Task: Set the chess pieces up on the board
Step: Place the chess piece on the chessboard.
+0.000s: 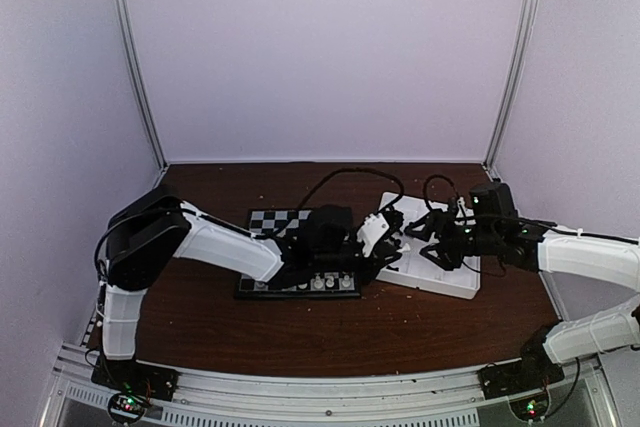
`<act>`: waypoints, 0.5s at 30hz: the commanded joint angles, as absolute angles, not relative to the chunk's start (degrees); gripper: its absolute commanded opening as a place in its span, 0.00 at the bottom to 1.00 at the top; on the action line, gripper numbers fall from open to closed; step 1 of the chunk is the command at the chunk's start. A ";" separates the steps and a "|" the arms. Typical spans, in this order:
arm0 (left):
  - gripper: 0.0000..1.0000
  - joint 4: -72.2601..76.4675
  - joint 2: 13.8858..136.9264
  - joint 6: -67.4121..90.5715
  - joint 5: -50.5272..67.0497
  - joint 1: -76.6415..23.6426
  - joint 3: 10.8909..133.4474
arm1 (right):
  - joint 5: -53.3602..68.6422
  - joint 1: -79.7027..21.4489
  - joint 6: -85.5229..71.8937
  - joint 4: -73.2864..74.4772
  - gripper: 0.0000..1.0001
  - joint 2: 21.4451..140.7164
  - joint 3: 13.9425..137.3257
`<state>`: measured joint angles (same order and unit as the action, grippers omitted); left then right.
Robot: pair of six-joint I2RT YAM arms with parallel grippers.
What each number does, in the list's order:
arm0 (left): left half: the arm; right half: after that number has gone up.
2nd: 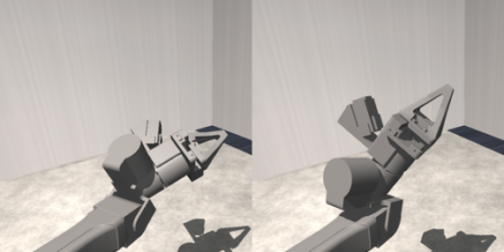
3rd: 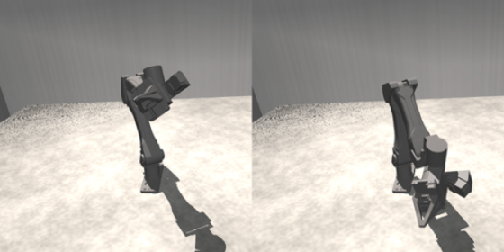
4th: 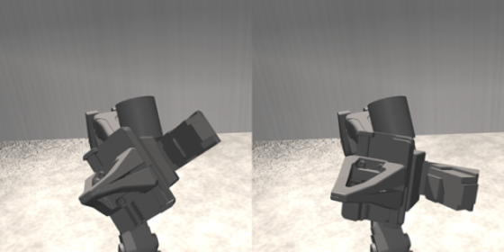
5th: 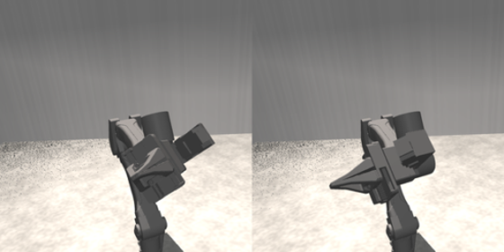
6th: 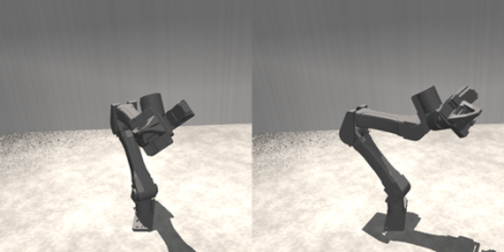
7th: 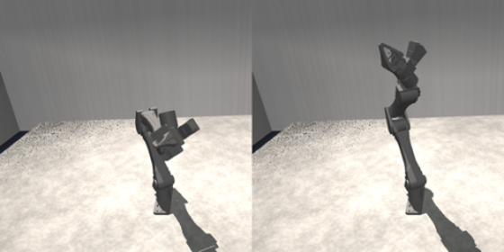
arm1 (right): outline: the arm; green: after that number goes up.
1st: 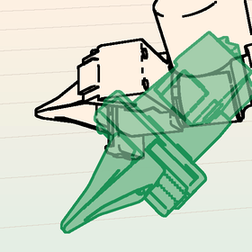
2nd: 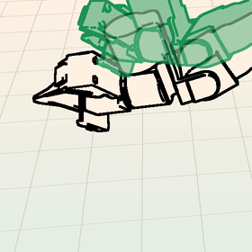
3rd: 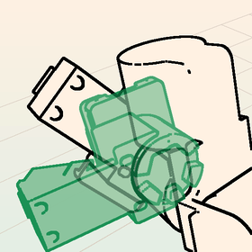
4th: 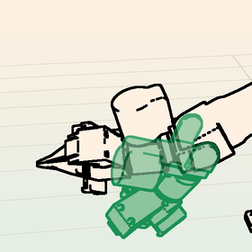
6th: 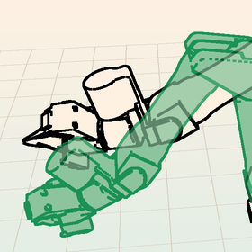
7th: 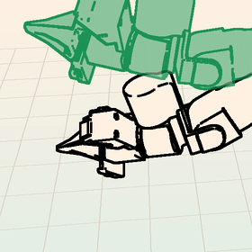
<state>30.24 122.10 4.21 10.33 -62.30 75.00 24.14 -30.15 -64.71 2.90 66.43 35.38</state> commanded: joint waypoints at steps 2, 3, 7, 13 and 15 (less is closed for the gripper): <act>0.00 16.94 111.23 2.68 2.58 -62.13 71.14 | 17.18 -30.24 -54.19 9.64 0.83 60.84 38.77; 0.00 13.54 109.30 2.94 1.15 -62.14 70.43 | 15.22 -30.24 -52.59 11.06 0.84 59.61 39.13; 0.00 -5.23 101.49 5.27 -7.32 -62.05 70.16 | 9.13 -29.99 -47.36 14.80 0.86 56.41 40.34; 0.00 -30.08 91.93 14.81 -14.85 -61.18 70.84 | 4.13 -29.63 -41.40 14.61 0.86 57.64 40.76; 0.00 -35.34 88.63 19.12 -16.56 -60.75 69.88 | 3.76 -29.62 -39.51 12.98 0.87 59.09 40.61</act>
<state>-17.12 93.80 9.93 -9.78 -61.80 70.61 8.40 -29.85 -45.43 13.23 57.08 40.01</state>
